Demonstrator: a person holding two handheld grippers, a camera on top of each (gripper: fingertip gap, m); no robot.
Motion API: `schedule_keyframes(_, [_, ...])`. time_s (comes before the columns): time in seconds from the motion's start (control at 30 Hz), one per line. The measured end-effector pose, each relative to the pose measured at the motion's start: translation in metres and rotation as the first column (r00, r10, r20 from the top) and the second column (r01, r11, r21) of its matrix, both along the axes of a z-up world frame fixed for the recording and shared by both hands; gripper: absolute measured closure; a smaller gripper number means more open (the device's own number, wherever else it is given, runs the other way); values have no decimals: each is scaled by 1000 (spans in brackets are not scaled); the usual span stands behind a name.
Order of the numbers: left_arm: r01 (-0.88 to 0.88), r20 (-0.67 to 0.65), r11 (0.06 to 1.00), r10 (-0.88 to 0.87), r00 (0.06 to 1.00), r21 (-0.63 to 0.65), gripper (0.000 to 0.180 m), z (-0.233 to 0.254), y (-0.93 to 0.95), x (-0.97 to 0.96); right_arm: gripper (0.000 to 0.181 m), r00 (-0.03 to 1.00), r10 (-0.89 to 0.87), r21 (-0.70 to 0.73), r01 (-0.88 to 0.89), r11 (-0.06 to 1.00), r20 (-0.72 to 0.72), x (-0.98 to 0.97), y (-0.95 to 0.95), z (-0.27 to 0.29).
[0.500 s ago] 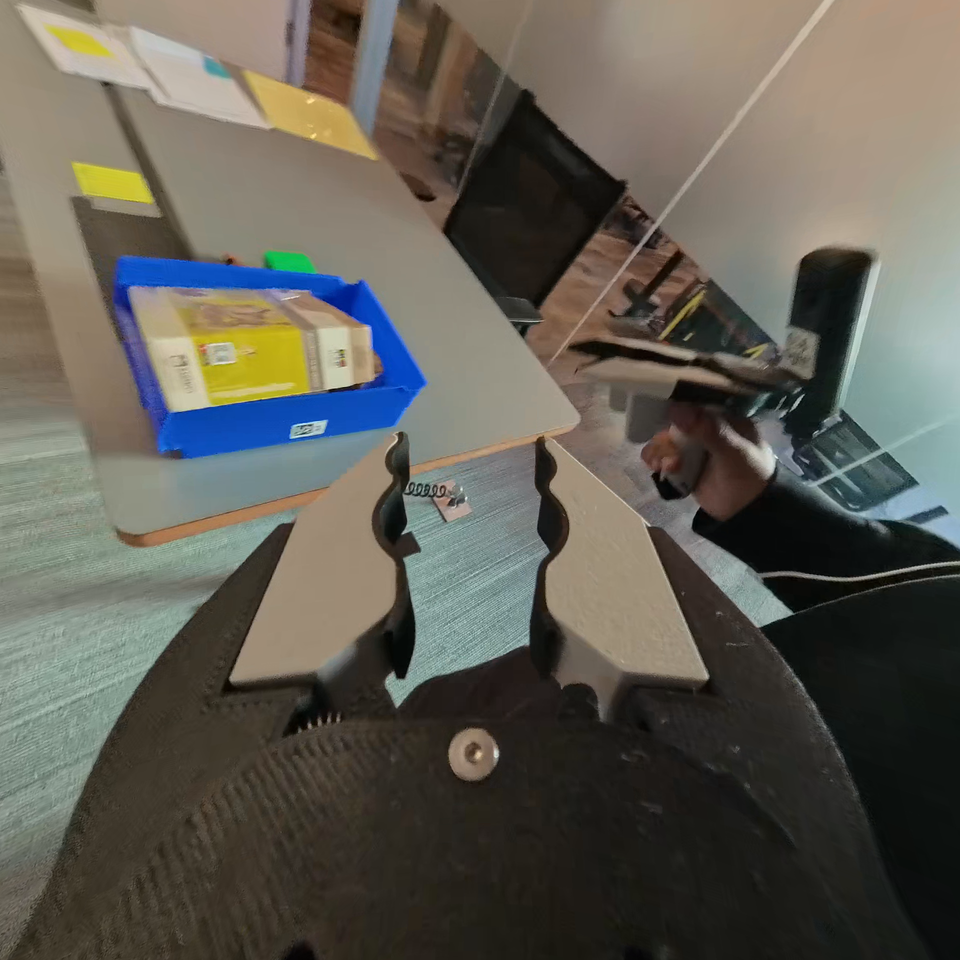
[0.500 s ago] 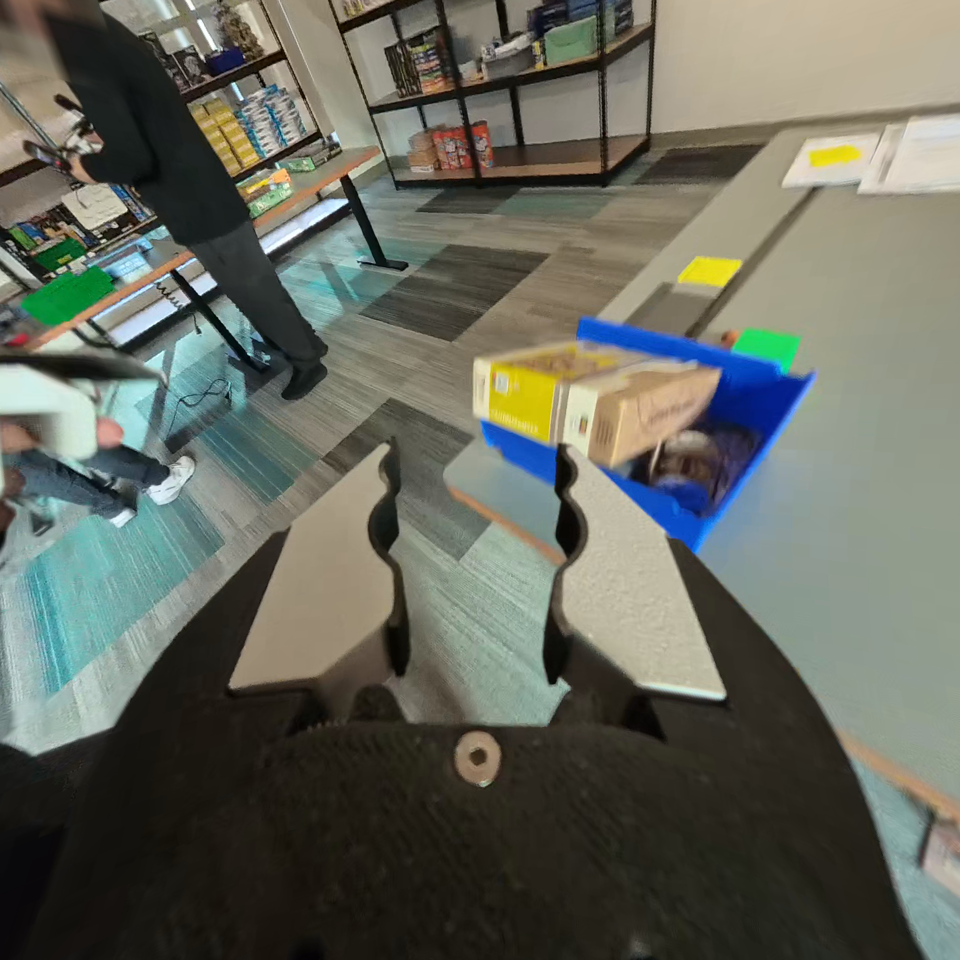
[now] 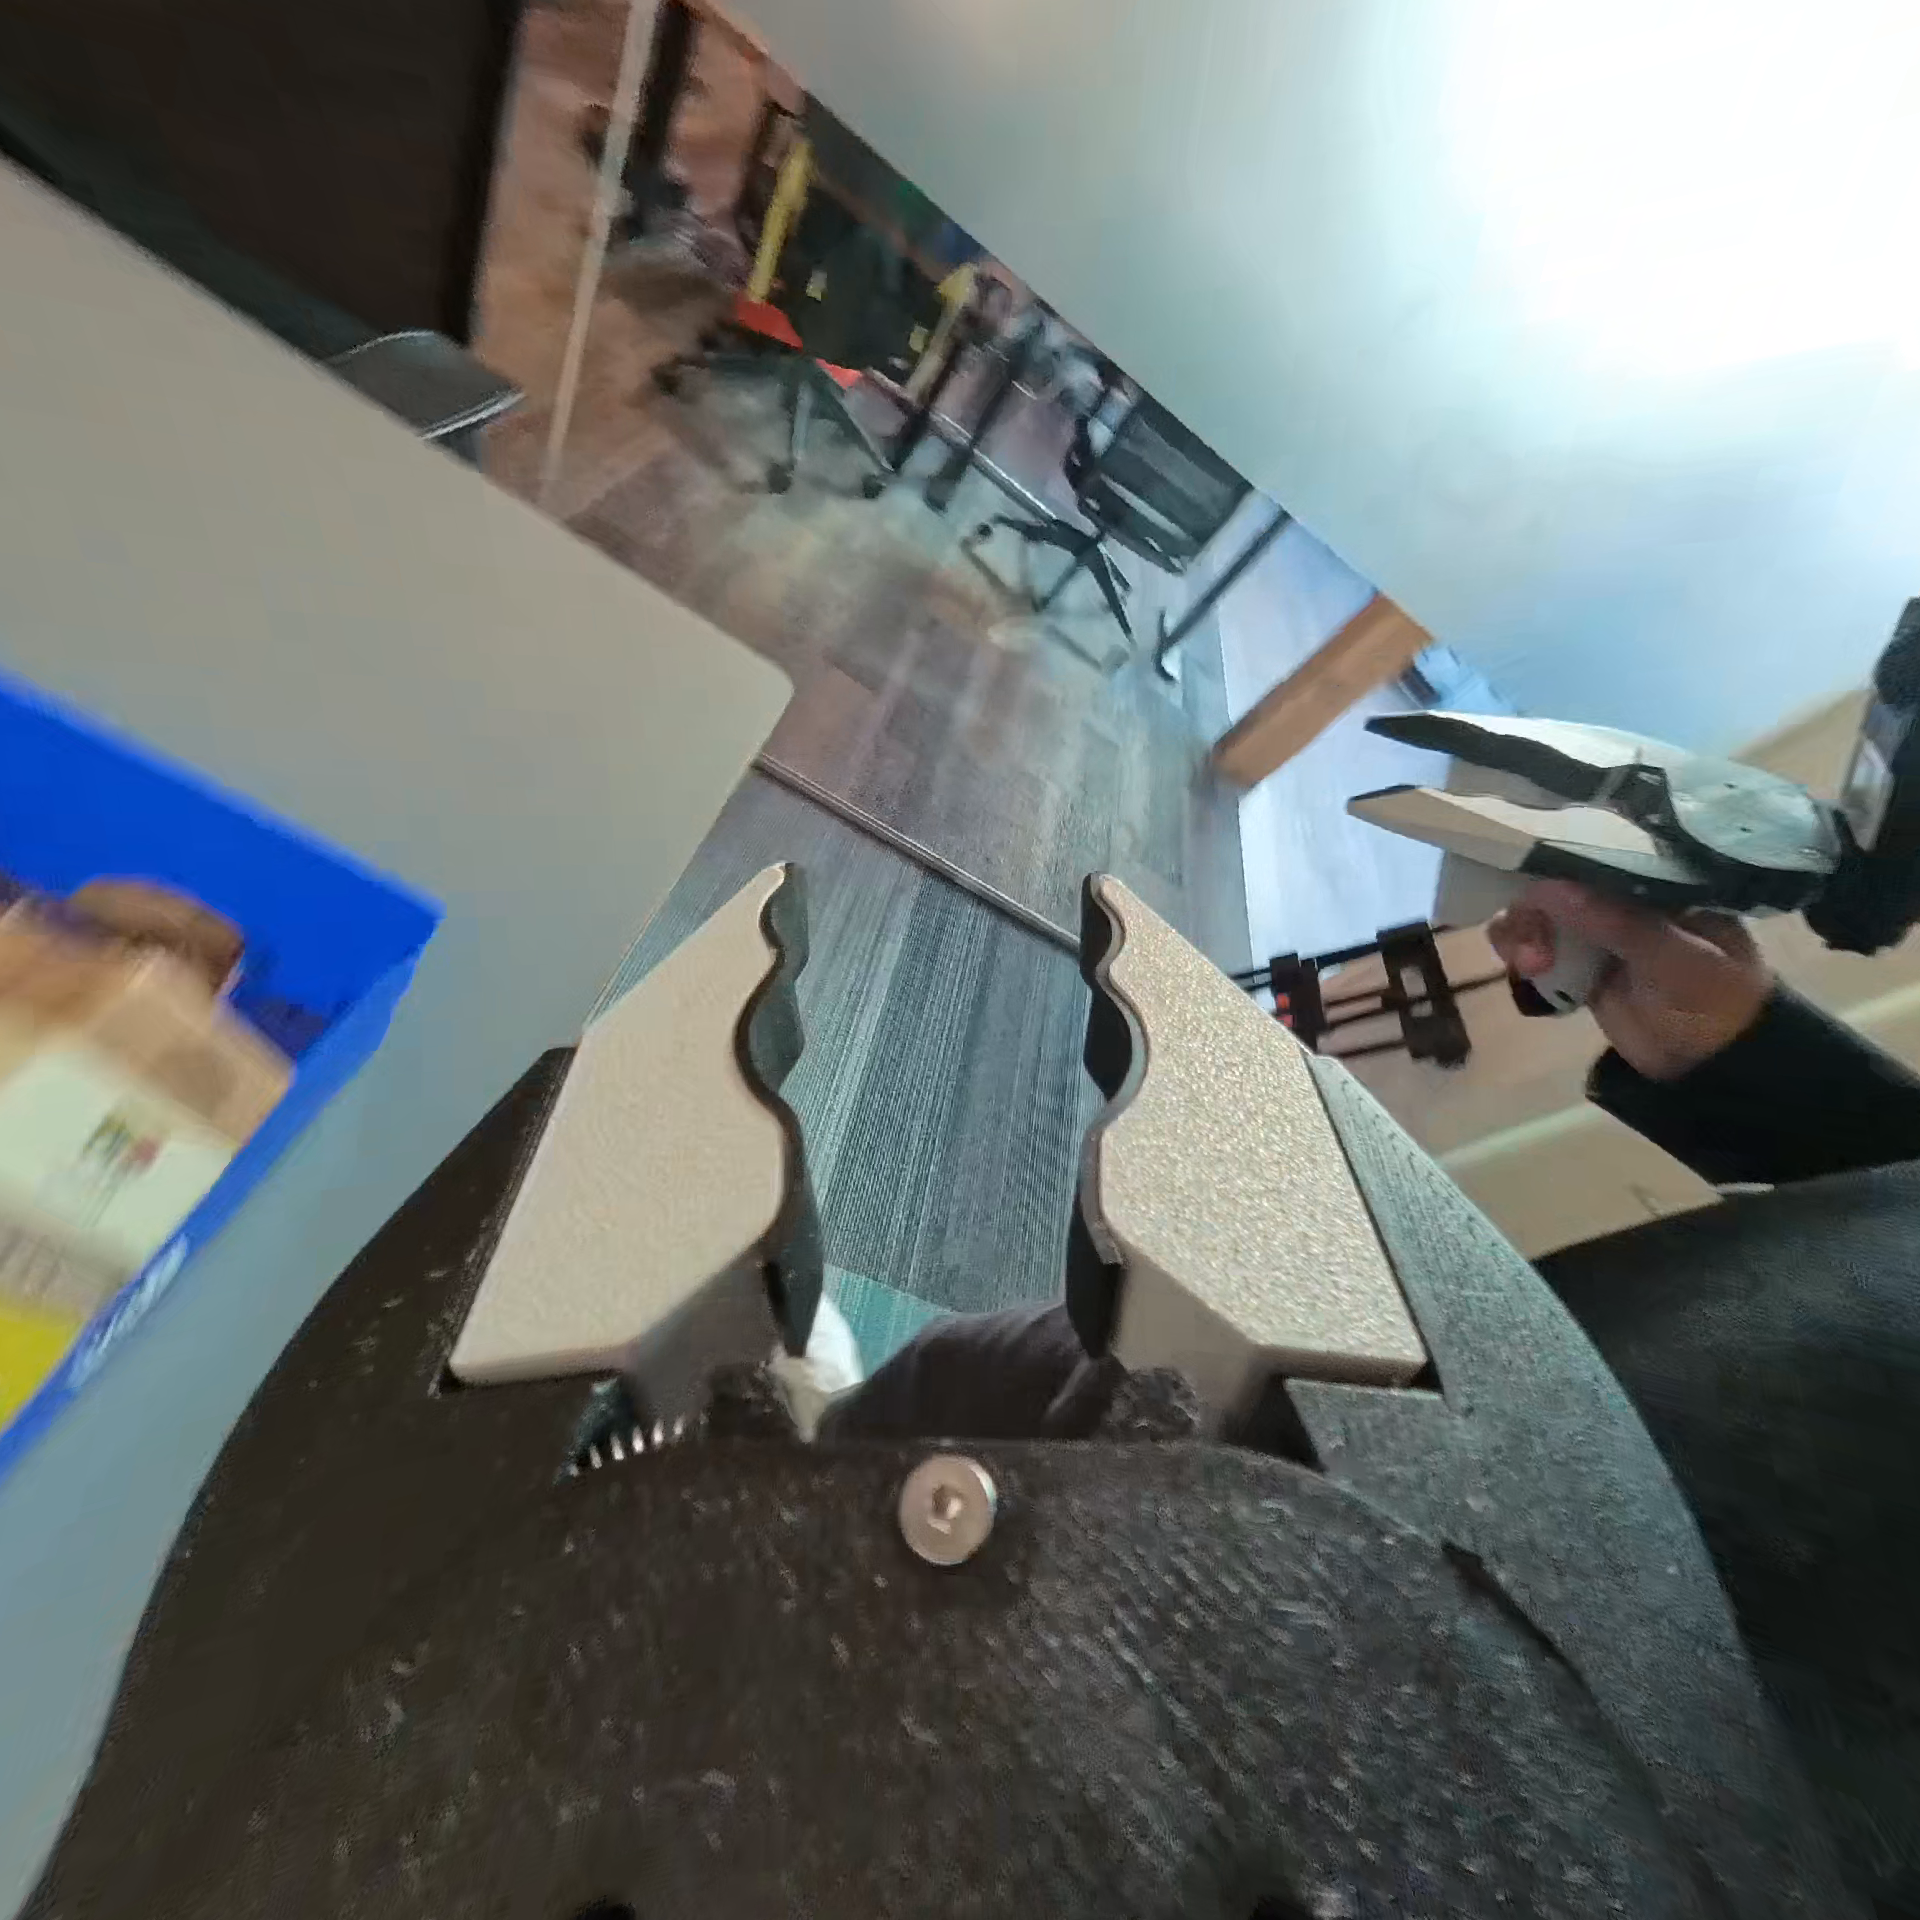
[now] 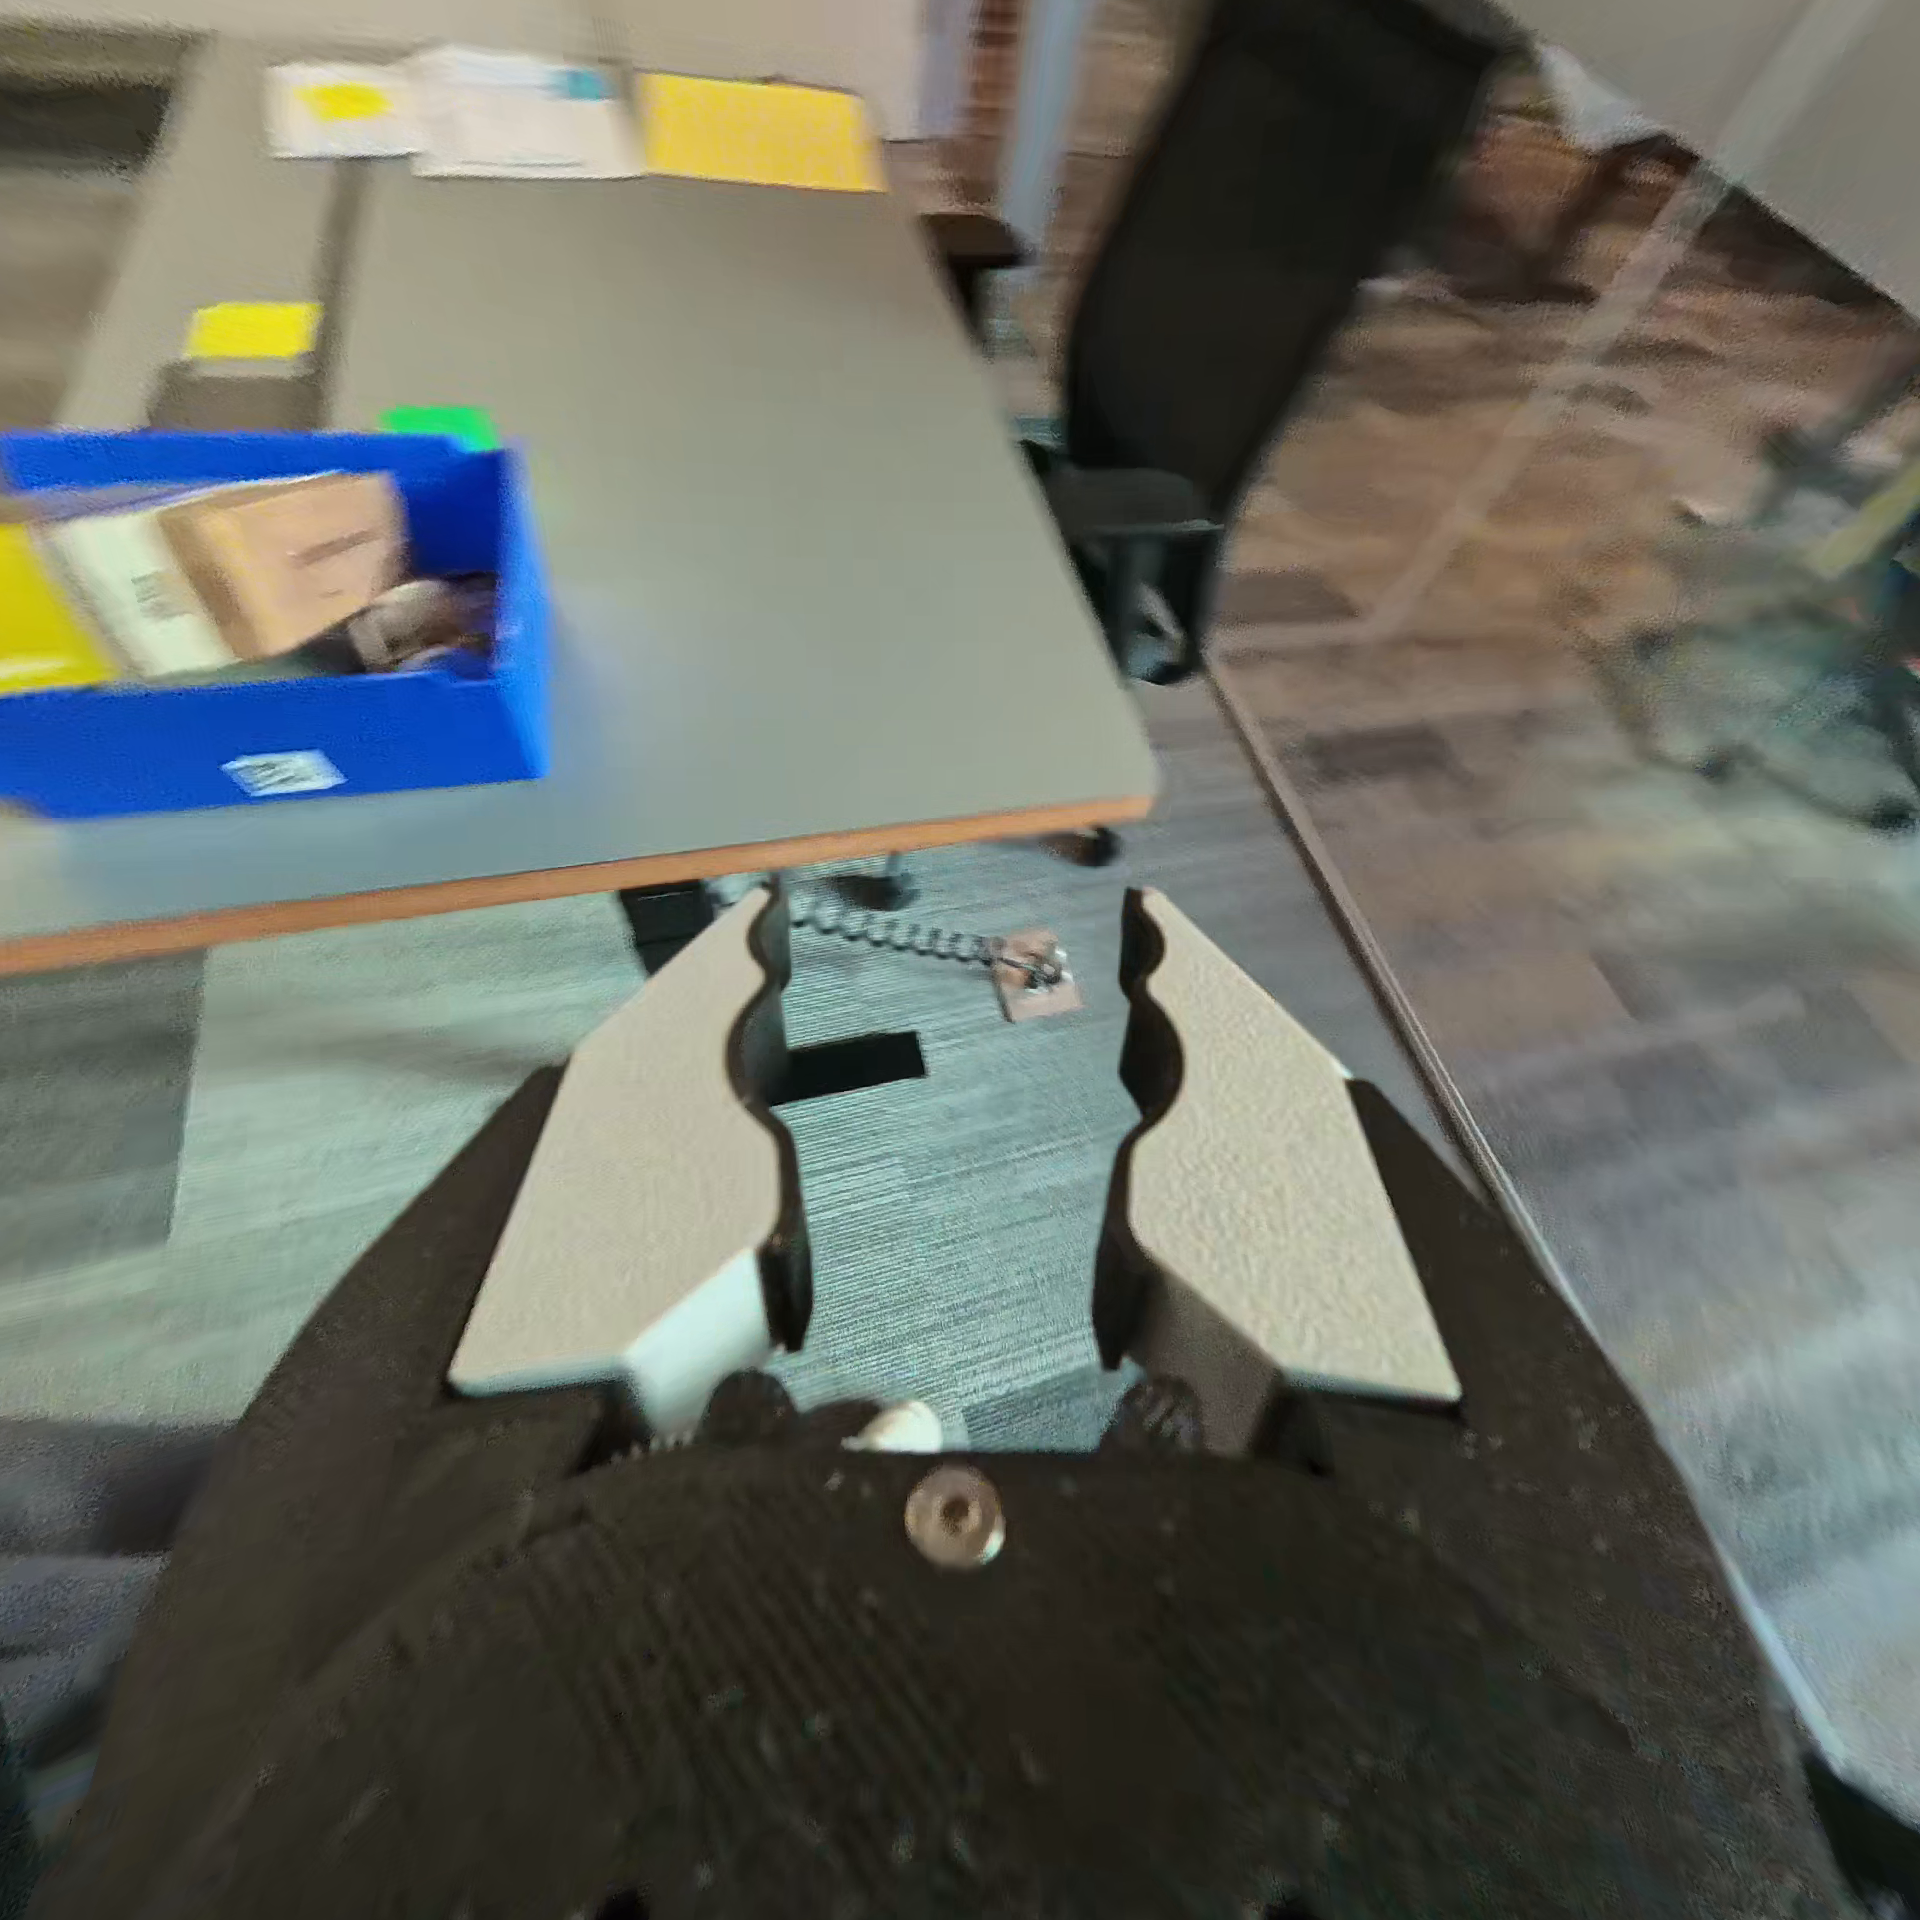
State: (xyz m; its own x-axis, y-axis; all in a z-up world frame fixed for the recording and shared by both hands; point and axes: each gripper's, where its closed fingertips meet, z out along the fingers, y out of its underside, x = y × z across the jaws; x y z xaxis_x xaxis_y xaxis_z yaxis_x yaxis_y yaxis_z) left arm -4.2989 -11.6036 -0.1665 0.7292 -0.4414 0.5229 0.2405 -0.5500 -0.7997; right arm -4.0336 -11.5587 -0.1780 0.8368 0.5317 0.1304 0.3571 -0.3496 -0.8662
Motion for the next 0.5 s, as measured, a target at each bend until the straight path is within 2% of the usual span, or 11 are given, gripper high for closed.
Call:
schedule_keyframes(0.13, [214,-7,976,-214,977,27,124,10,69,107,117,951,-299,63,304,951,-73,124,-6,1])
schedule_keyframes(0.27, [241,-167,950,-210,963,200,108,16,144,233,118,870,-492,47,490,870,30,259,-11,-42])
schedule_keyframes(0.33, [232,-194,950,-192,962,211,101,12,183,297,114,861,-502,-4,504,864,85,315,-3,-53])
schedule_keyframes(0.4, [205,-144,962,-180,973,181,93,15,220,351,116,867,-484,14,486,874,117,364,20,-42])
schedule_keyframes(0.5, [114,-120,984,-98,988,140,88,25,281,397,115,904,-422,2,423,906,67,413,84,-22])
